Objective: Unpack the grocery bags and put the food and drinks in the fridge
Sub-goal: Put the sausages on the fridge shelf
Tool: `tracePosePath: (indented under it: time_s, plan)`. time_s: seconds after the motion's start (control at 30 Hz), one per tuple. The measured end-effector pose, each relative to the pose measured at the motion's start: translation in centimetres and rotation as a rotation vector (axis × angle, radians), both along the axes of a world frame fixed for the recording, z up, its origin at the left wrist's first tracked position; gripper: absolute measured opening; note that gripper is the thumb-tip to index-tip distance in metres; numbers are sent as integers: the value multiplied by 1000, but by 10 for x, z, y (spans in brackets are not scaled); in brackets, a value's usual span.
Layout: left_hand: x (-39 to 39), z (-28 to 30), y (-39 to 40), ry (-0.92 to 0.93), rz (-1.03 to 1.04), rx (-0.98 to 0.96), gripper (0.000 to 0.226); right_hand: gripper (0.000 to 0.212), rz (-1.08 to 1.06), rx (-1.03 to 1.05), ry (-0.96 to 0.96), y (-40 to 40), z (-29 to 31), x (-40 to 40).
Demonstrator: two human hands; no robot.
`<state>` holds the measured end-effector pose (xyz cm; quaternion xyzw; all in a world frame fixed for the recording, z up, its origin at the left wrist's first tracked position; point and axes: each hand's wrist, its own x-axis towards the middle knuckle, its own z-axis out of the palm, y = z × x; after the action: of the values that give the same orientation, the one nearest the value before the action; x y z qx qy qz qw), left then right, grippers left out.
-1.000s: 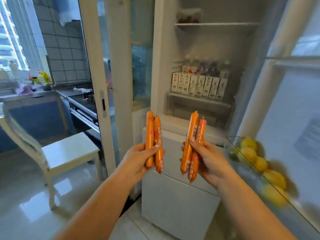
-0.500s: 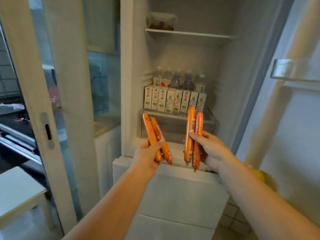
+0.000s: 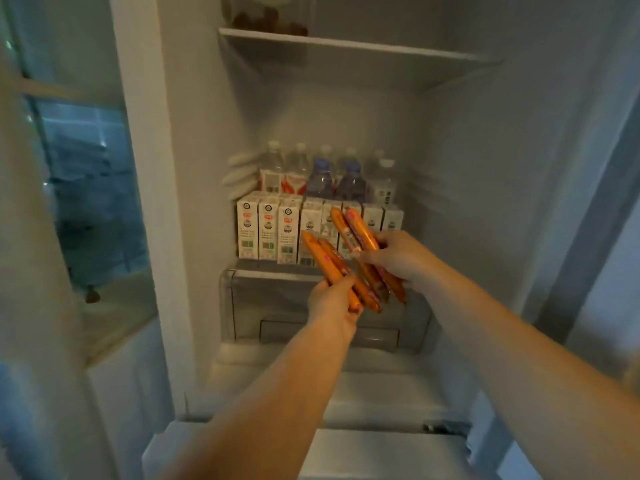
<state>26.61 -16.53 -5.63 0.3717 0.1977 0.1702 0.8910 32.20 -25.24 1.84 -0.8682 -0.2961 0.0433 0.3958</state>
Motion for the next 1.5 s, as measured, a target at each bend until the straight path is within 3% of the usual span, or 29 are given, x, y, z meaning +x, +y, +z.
tracePosePath:
  time_s: [0.23, 0.37, 0.5, 0.67, 0.83, 1.0, 1.2, 1.37, 1.5]
  plan:
    - [57, -6, -14, 26, 47, -59, 9, 16, 1, -392, -172, 22, 17, 40]
    - [77, -6, -18, 39, 85, -32, 18, 20, -15, -534, -260, 33, 16, 60]
    - [84, 2, -19, -19, 68, -165, 16, 20, 16, -633, -305, 41, 10, 73]
    - [79, 7, -12, -68, -10, -327, 29, 16, 27, -608, -234, 42, 0, 92]
    - [81, 4, -1, -27, -57, -259, 23, 21, 55, -582, -168, 39, -5, 105]
    - [88, 8, 6, -42, -38, -237, 32, 47, 86, -457, -90, 29, -3, 105]
    - [83, 14, 9, -90, -46, -315, 30, 47, 166, -446, -115, 19, -13, 92]
    - [72, 20, 21, -8, -273, -134, 26, 58, 145, -401, -306, 8, -31, 90]
    - [53, 22, 45, -3, -450, 17, 35, 50, 119, -388, -360, -3, -47, 99]
